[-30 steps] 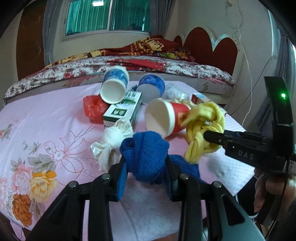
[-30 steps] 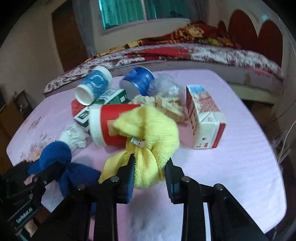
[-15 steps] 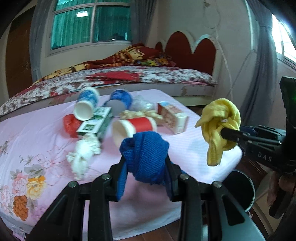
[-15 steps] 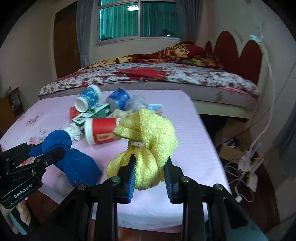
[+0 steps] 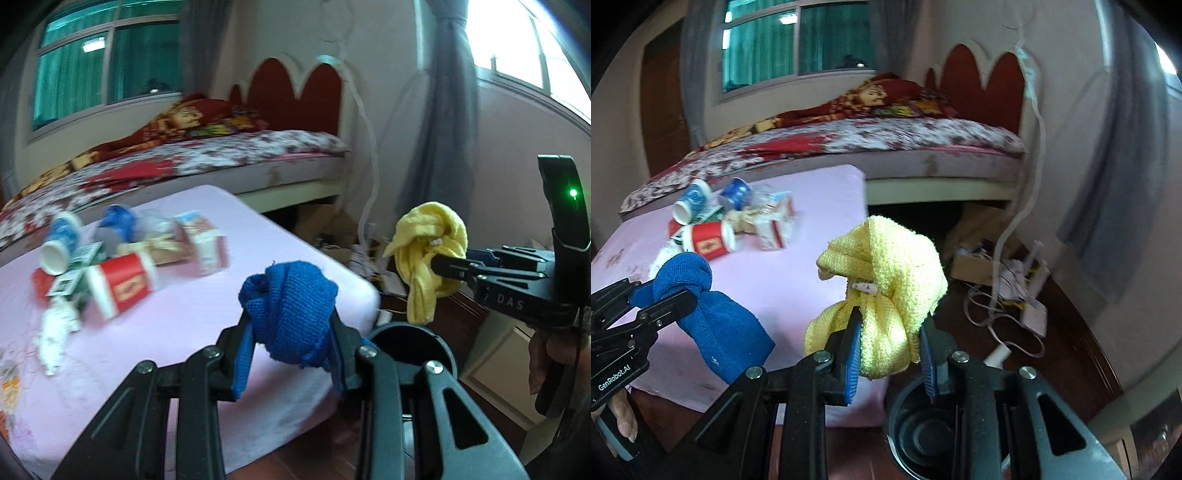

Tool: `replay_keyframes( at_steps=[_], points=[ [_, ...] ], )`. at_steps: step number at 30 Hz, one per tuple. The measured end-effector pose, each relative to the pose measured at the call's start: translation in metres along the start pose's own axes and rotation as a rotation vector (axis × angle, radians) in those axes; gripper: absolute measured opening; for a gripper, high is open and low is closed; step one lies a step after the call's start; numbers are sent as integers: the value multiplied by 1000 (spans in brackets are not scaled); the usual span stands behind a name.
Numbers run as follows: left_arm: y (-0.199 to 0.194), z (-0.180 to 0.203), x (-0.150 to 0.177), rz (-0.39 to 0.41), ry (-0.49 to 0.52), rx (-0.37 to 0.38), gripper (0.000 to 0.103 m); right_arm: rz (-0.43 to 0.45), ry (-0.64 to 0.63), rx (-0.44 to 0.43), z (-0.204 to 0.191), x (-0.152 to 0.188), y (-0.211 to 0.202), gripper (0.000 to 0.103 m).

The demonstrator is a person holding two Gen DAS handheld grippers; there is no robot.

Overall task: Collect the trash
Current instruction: 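Carry sock and cloth to the black bucket and open both tools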

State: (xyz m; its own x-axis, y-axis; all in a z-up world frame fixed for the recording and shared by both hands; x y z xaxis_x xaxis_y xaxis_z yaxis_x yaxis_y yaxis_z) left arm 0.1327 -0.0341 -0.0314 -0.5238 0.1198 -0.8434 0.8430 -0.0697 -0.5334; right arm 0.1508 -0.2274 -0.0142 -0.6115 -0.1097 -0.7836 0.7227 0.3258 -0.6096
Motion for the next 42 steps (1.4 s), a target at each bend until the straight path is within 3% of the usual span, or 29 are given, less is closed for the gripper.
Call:
replay_keyframes(
  at_steps=[12, 23, 26, 27, 28, 29, 30, 31, 32, 33, 36, 42],
  points=[
    [22, 122, 15, -61, 164, 200, 36, -131, 108, 59, 84, 74, -17, 30],
    [72, 178, 38, -193, 286, 290, 37, -238, 205, 31, 138, 126, 22, 30],
    [87, 183, 43, -242, 291, 319, 44, -260, 201, 12, 142, 128, 36, 31],
    [92, 184, 45, -269, 285, 338, 51, -269, 194, 17, 144, 128, 41, 35],
    [97, 183, 47, -292, 276, 321, 64, -278, 186, 24, 145, 130, 46, 48],
    [100, 181, 47, -298, 270, 294, 72, -298, 183, 52, 149, 130, 52, 63],
    [99, 175, 48, -296, 254, 266, 85, -304, 184, 73, 152, 131, 54, 87],
    [97, 170, 47, -294, 239, 253, 95, -306, 195, 84, 157, 131, 55, 89],
    [95, 165, 46, -291, 230, 236, 98, -313, 211, 91, 161, 132, 55, 89],
    [90, 160, 46, -280, 231, 207, 99, -315, 223, 99, 164, 131, 54, 89],
    [76, 144, 41, -245, 218, 134, 102, -297, 245, 108, 163, 126, 47, 103],
    [53, 118, 33, -207, 177, 51, 102, -259, 243, 139, 139, 105, 28, 103]
  ],
)
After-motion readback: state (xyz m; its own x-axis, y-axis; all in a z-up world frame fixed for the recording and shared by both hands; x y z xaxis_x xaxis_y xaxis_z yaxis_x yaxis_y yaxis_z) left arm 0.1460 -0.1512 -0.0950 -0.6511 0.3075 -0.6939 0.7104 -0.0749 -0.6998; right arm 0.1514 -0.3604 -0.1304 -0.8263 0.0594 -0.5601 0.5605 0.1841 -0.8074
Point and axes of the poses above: each gripper's, at about its wrist camera, not at the fingertips, and y roughly the way its jaws point, z to its right, x to its underside, the point moved 1 cm from there along y, roughly the way its jaws point, and after that the axes turned 14 degrees about -x, right-handed, at the moved point
